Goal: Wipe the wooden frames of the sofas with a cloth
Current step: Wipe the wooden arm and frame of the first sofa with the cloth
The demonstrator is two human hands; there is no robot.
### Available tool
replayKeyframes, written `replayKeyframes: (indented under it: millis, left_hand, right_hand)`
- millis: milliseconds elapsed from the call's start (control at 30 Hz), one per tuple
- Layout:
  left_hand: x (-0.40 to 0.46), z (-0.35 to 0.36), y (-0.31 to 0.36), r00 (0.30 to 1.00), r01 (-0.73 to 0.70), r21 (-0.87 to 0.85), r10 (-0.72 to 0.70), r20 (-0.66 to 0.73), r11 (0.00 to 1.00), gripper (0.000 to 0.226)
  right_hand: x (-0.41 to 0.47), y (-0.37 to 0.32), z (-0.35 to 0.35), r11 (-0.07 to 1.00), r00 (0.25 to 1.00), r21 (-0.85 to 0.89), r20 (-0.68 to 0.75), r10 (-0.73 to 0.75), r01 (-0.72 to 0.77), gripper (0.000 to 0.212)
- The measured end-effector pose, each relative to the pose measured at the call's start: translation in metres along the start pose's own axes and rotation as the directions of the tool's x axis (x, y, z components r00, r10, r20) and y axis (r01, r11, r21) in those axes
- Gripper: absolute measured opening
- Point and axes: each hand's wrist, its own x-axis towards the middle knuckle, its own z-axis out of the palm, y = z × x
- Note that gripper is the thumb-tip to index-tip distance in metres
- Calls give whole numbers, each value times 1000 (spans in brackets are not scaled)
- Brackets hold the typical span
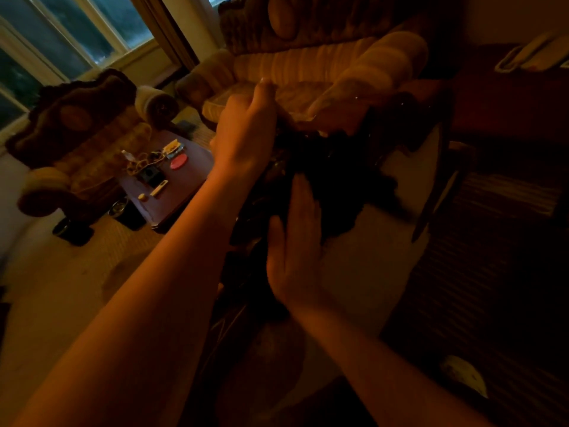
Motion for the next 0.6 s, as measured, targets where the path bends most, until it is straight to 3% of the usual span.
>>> replayKeyframes:
  millis: [67,167,233,300,433,600]
  left_hand:
    - [-1,0,-4,998,-68,30,68,14,997,46]
    - [-5,-5,0,997,-65,65,67,-38,996,15]
    - [-6,-3,6,999,-30,-25,31,9,999,23]
    - [-4,-5,4,999,41,-207,-40,8,977,38]
    - [-5,-5,2,999,-6,-219,16,41,976,43]
    - [1,-7,0,999,39,-327,-37,11,944,49]
  right_hand:
    - [47,-13,-7,992,1000,123,2,1,-2,45]
    - [90,-24,-11,995,999,102,-35,-7,11,42]
    - [75,-19,-4,999,995,18,-87,-49,51,46]
    - [29,-13,0,999,998,-22,-45,-36,35,52]
    - [-39,2,5,985,993,-144,81,-81,92,50]
    - [32,-16,5,984,992,141,40,-118,112,45]
